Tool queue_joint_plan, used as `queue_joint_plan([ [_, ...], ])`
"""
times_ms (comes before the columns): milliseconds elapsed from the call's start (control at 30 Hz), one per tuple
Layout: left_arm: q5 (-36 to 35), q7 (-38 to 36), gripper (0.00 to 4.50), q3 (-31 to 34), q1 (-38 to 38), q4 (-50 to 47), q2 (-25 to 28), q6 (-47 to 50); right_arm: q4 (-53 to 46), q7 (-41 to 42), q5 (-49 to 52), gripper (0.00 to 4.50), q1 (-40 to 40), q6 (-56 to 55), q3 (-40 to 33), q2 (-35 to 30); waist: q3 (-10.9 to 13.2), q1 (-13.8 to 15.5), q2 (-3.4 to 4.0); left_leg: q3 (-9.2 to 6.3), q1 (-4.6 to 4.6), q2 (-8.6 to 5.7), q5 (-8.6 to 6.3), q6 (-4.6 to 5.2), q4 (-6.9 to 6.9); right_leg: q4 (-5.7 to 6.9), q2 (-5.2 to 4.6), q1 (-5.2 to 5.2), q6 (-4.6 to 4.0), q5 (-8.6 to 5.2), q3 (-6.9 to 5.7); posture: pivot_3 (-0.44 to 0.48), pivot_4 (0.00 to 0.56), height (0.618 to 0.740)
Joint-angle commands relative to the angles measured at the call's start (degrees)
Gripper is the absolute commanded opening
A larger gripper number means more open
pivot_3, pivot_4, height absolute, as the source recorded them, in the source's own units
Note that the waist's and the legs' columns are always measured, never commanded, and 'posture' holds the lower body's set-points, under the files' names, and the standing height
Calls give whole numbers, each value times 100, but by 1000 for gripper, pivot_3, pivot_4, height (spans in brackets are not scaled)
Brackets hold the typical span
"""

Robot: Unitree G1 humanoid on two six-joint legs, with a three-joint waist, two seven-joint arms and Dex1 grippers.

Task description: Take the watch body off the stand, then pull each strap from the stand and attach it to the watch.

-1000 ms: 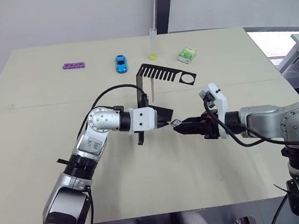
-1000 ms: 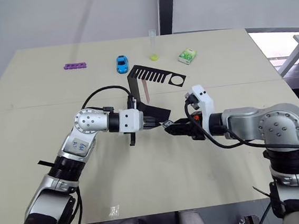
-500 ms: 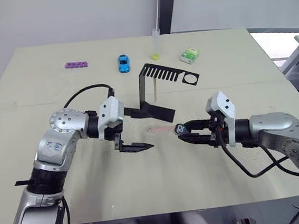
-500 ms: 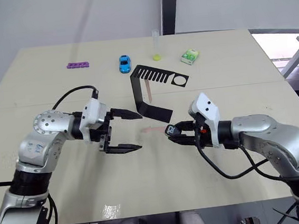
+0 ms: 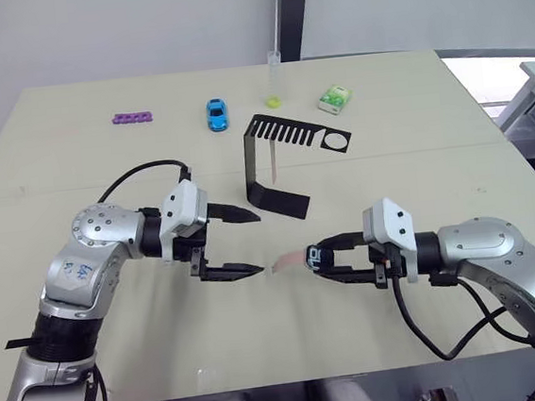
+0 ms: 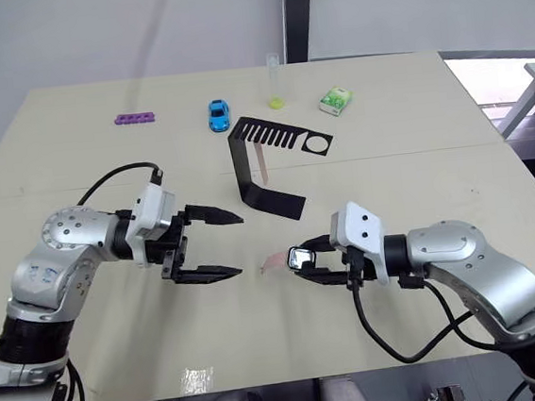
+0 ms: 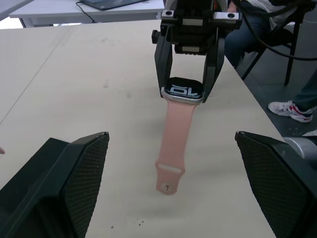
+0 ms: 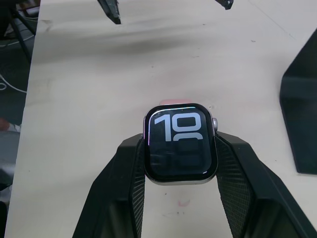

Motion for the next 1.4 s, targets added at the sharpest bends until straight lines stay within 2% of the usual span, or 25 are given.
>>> queue_joint_plan([
  [33, -128, 160, 4406, 455, 72, -136, 149, -31, 211, 214, -270, 1517, -255, -261, 233, 237, 0, -13, 0, 1, 1, 0, 0, 0, 1, 0, 0, 0, 0, 0, 0, 0, 150, 740],
  [333, 154, 353, 4406, 870, 868, -218, 551, -519, 1850, 320, -1273, 1517, -1204, -650, 1301, 1457, 1, -54, 1, 6, 12, 0, -1, -3, 1, 19, -2, -5, -3, -1, -1, 0, 150, 740],
  [533, 184, 264, 4406, 875, 1130, -164, 778, -619, 2576, 632, -1848, 1517, -1384, -1127, 1652, 1667, 2, -19, 0, 5, 10, -1, -3, -2, 3, 22, -8, -5, -3, -1, -5, 0, 150, 740],
  [633, 177, 303, 4406, 889, 1198, -155, 774, -662, 2597, 793, -1874, 1517, -1437, -1180, 1571, 1669, 2, -30, 0, 5, 10, -2, -3, -2, 2, 24, -8, -5, -3, -1, -7, 0, 150, 740],
  [767, 189, 360, 4406, 880, 1179, -101, 746, -694, 2113, 911, -1248, 1517, -1631, -622, 1124, 1824, 3, -77, 1, 5, 10, 0, -2, -3, 2, 31, -5, -7, -3, -2, -8, 0, 150, 740],
  [933, 204, 383, 4406, 830, 1112, 11, 742, -707, 1822, 847, -971, 1517, -1912, -307, 888, 1997, 3, -153, 2, 1, 11, 1, -2, -5, 2, 39, -5, -8, -3, -2, -15, 0, 150, 740],
  [1100, 212, 22, 4406, 894, 1034, 323, 1035, -750, 1612, 762, -741, 1517, -1973, 65, 739, 2084, 3, -166, 2, 2, 11, 1, -3, -6, 2, 38, -6, -9, -4, -2, -16, 0, 150, 740],
  [1200, 253, -38, 4406, 889, 967, 439, 1114, -817, 1599, 756, -743, 1517, -1907, 190, 754, 2066, 3, -164, 2, 2, 11, 1, -3, -6, 2, 38, -7, -8, -4, -2, -16, 0, 150, 740],
  [1300, 287, -66, 4406, 868, 943, 444, 1142, -876, 1792, 862, -1395, 1517, -1707, -158, 1216, 1737, 3, -165, 2, 2, 11, 1, -3, -5, 2, 37, -8, -8, -4, -2, -16, 0, 150, 740],
  [1400, 247, -77, 4406, 863, 946, 373, 1122, -848, 1922, 922, -1604, 1517, -1581, -281, 1368, 1600, 3, -162, 2, 3, 10, 0, -4, -5, 1, 34, -9, -8, -4, -2, -16, 0, 150, 740],
])
